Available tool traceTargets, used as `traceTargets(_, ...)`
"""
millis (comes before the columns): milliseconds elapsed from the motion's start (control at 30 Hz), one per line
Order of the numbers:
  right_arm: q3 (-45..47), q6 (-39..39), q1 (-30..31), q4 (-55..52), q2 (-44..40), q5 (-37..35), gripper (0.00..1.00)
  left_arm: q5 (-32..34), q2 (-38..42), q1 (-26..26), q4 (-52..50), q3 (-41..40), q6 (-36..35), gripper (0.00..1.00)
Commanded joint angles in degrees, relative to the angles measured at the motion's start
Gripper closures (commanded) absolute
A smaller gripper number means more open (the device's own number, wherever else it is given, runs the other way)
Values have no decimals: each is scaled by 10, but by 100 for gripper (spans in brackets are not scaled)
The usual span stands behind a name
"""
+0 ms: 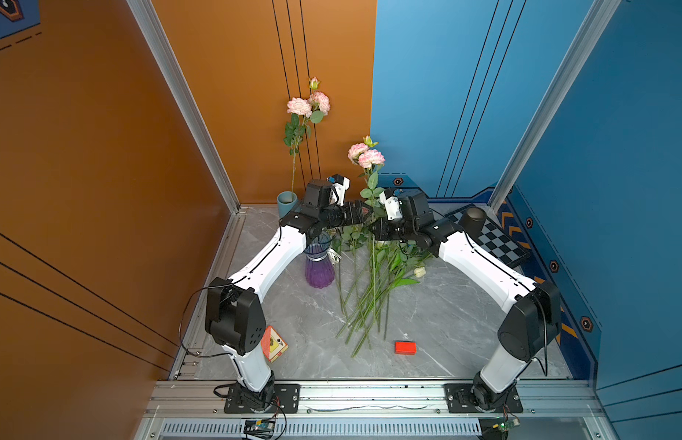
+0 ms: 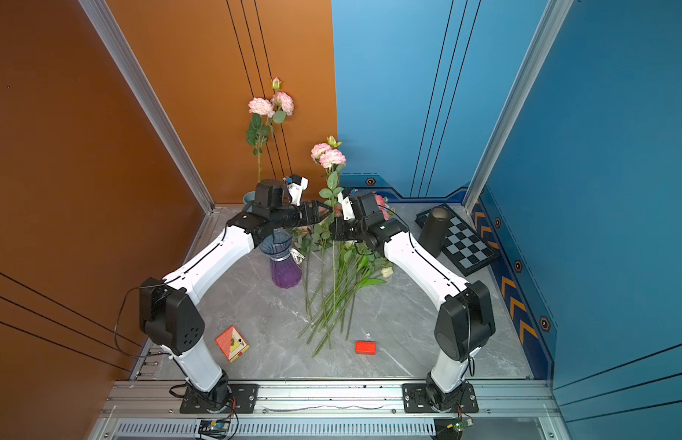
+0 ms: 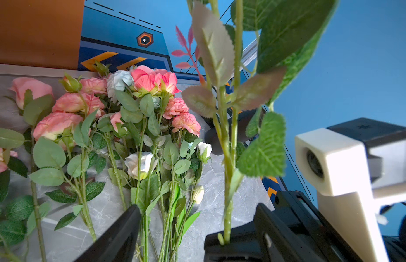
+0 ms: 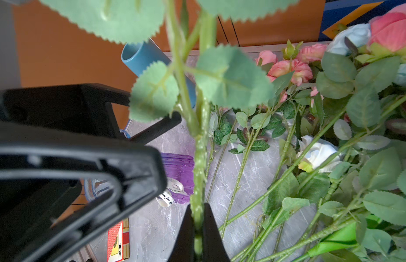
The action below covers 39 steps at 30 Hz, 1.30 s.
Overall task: Place the pink flowers into the vase
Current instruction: Place the flower in the vase.
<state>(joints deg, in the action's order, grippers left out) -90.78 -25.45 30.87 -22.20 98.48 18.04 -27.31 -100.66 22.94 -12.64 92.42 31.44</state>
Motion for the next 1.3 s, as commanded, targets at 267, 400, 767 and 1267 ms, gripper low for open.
traceTargets(267, 9, 4, 7, 18, 6, 11, 94, -19, -32, 9, 39, 16, 6, 36)
traceTargets(400, 8, 3, 7, 19, 9, 11, 94, -20, -37, 12, 44, 18, 7, 47)
traceTargets(767, 16, 2, 8, 23, 10, 9, 94, -25, -49, 14, 67, 16, 28, 64)
traceTargets(1267, 22, -7, 9, 30, 13, -2, 91, -36, -58, 14, 78, 22, 46, 100)
